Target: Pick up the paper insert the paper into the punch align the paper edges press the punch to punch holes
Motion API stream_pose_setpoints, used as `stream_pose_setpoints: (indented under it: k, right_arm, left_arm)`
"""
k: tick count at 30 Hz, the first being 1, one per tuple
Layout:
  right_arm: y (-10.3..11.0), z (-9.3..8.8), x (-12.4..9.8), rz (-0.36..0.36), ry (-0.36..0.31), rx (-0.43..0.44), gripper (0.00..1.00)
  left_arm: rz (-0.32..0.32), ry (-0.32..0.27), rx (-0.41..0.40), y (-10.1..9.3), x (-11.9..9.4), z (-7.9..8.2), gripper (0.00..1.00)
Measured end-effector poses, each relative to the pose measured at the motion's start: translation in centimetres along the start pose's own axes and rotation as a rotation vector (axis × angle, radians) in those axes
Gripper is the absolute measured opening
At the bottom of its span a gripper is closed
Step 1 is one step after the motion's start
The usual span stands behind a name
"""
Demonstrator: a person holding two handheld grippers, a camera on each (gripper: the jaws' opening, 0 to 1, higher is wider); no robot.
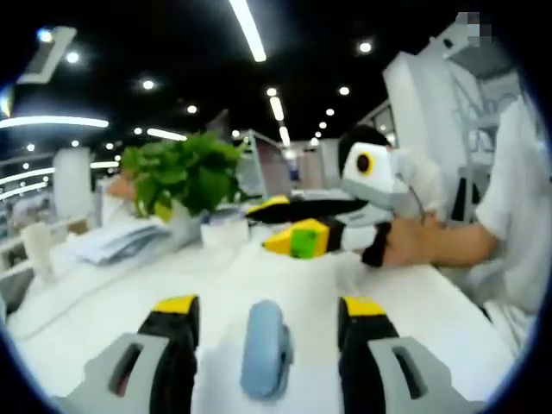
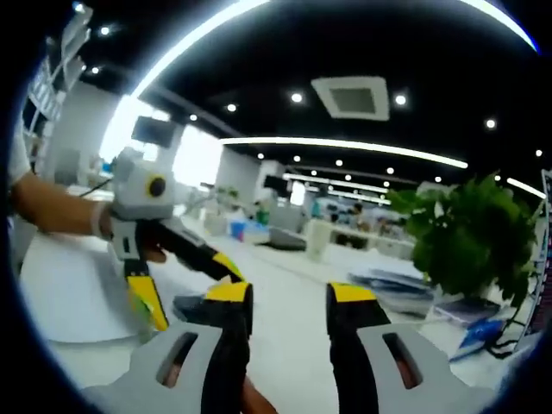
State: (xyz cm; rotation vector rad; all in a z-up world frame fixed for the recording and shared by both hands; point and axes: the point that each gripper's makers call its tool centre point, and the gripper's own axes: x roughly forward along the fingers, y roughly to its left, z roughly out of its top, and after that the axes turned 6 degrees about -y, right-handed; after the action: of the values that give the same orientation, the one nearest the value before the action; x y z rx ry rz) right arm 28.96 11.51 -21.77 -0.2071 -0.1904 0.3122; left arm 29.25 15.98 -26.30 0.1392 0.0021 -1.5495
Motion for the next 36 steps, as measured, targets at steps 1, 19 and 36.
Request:
stream_pose_setpoints:
  k: [1,19,36]
  right_arm:
    - [-0.1,0.0,0.0,-0.010,0.002,-0.014,0.35]
    - [-0.8,-1.4,-0.1,-0.051,0.072,-0.106,0.36]
    - [-0.1,-1.9,0.1,-0.030,0.096,-0.136,0.36]
  left_arm:
    - [-0.003,0.001,0.000,-0.1,0.1,-0.2,0.63]
    - [-0.045,-0.012,-0.011,-1.8,0.4,-1.7,0.58]
    - [-0.028,0.005,-0.014,-1.4,0.6,-2.2,0.35]
